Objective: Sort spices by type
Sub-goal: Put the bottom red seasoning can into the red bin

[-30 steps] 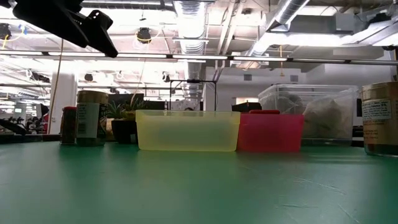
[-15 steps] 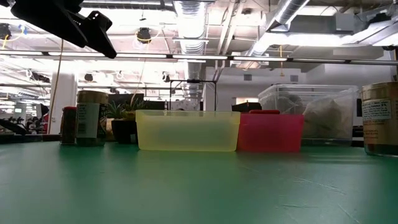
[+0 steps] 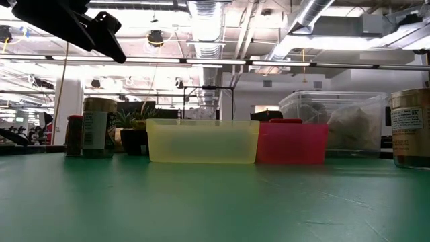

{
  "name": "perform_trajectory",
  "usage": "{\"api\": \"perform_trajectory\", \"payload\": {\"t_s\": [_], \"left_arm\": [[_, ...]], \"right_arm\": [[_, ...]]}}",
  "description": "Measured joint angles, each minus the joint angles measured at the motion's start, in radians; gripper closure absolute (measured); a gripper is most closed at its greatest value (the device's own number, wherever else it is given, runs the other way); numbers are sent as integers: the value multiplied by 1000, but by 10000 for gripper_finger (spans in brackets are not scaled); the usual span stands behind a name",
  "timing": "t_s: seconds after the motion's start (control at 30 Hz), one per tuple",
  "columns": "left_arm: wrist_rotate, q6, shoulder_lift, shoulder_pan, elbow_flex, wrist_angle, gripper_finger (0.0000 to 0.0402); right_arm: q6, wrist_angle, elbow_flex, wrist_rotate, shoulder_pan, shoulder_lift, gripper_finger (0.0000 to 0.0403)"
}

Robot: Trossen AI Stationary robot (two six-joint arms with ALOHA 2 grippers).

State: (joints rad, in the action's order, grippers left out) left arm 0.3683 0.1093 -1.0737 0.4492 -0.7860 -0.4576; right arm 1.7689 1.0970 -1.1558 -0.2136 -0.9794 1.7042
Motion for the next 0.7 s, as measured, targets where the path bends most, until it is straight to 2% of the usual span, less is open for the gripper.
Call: {"api": "perform_trajectory", "payload": {"t_s": [0.17,0.43,0.63,0.7], "left_arm": [[0,0,0,0,0,1,101],[0,34,0,0,-27,1,101],[0,21,0,-52,-118,-32,101],[0,12,1,-80,-136,-33,101]], "right_arm": [[-12,12,-46,-43,0,0,168],[-86,70,-240,-22,53,-1,168],[-309,237,-328,-5,221,-1,168],[-427,282,-336,44,296,-1,168]]}}
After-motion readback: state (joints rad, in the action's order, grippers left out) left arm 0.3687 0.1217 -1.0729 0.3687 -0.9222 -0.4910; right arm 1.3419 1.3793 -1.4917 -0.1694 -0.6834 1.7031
